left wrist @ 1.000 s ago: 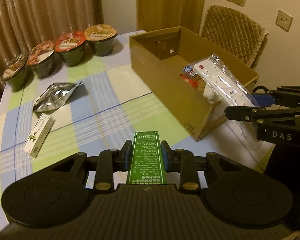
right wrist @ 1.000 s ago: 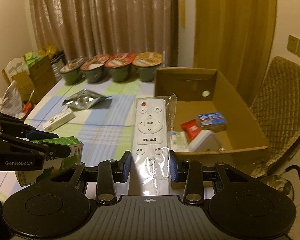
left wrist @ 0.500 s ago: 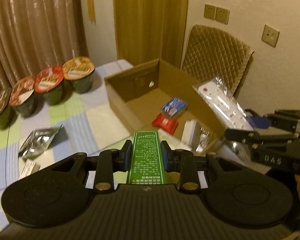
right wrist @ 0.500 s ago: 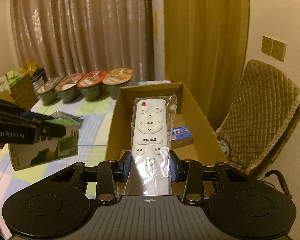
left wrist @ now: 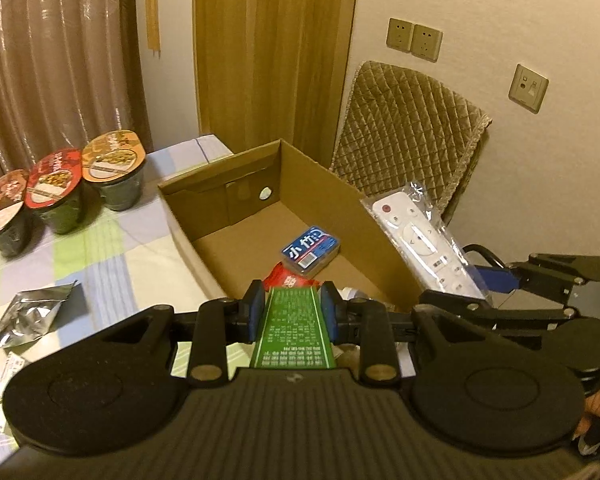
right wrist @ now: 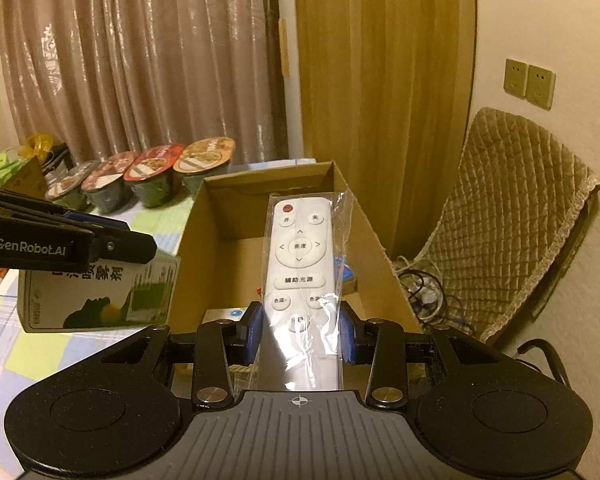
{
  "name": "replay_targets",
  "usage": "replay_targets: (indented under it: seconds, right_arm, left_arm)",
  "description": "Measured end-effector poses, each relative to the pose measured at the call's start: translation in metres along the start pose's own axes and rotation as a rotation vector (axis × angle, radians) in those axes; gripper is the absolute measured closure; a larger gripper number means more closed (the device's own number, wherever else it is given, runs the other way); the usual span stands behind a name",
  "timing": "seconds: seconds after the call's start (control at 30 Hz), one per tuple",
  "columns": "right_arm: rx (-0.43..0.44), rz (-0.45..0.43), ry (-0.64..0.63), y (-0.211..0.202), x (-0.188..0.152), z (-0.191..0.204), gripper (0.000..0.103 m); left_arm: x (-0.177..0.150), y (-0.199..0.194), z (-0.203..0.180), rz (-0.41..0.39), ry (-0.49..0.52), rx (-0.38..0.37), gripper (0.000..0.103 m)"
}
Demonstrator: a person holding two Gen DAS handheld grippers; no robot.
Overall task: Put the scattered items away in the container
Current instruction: 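Lower into the box and open the left gripper while the right releases the remote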
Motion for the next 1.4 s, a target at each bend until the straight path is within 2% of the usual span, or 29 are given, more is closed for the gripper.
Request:
replay_targets:
  seconds: [0.4,0.87,0.93,0.97,1.4]
  right_arm:
    - [0.0,0.018,0.006,0.022,0.003,-0.01,0.062]
    - [-0.017,0.032,0.012,0.037,0.005,-0.024,0.062]
    - [-0.017,0.034,0.014,0.038,0.005,-0.025,0.062]
    - [-0.016,0.035,0.014,0.039,0.005,-0.025,0.062]
    - [0.001,0.041,0.012,0.045,0.004,-0.022,0.062]
  left_arm:
    - [0.008,0.036,-0.004,0.027,-0.015,-0.025,0.078]
    - [0.027,0.063,-0.008,-0.011,-0.053,-0.02,0.078]
    - [0.03,0.064,-0.007,-0.015,-0.067,-0.009,0.065]
    - [0.03,0.064,-0.006,-0.014,-0.07,-0.009,0.064]
    - [0.018,0.053,0.013,0.001,-0.088,0.023,0.064]
Point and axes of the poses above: each gripper's, at about its wrist camera, not at the fingertips, and y roughly the way its jaws point, z to its left, x to its top, the point moved 1 cm from there along y, roughly the way its jaws point, and after that the axes turned 14 degrees about -y, right-handed, at the moved point
